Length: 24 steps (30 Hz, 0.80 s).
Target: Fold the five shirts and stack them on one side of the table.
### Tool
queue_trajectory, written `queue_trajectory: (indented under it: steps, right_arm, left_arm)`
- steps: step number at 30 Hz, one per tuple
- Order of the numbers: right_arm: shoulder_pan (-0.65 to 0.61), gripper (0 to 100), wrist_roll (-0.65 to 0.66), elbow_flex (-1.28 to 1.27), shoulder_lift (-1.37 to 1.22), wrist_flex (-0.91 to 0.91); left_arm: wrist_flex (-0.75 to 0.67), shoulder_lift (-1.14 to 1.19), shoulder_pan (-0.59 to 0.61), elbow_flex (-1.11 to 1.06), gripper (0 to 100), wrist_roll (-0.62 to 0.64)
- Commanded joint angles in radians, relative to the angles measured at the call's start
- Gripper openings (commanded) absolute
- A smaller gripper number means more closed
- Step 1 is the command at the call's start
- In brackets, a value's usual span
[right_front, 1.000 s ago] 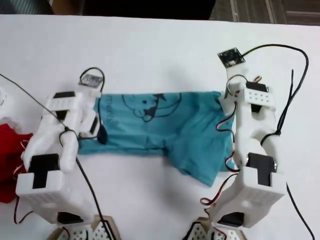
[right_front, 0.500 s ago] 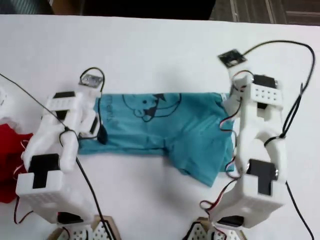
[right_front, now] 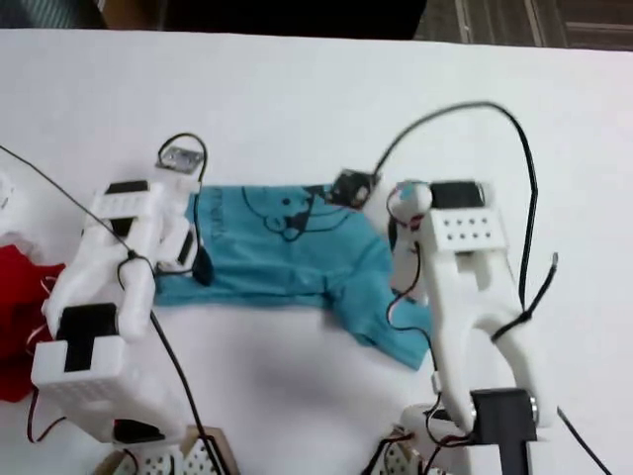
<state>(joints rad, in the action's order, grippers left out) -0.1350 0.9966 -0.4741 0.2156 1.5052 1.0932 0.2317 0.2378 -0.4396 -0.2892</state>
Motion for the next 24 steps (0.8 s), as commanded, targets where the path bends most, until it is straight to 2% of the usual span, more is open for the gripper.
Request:
queue_trajectory:
  steps: [1, 5, 7, 14, 24]
  right_arm:
    - [0.081, 11.3, -0.043, -0.147, 0.053, -0.197]
    - [0.137, 11.4, -0.356, -0.282, 0.053, -0.418]
    - [0.128, 11.5, -0.445, -0.318, 0.053, -0.455]
    - [0.059, 11.3, -0.453, -0.336, 0.024, -0.469]
    - [0.157, 11.3, -0.451, -0.318, -0.065, -0.550]
  left_arm:
    - [-0.015, 0.029, 0.002, 0.039, 26, 0.006]
    - [-0.015, 0.029, 0.002, 0.041, 26, 0.008]
    - [-0.015, 0.029, 0.002, 0.041, 26, 0.006]
    - [-0.015, 0.029, 0.002, 0.041, 26, 0.006]
    - [-0.015, 0.026, 0.002, 0.035, 26, 0.006]
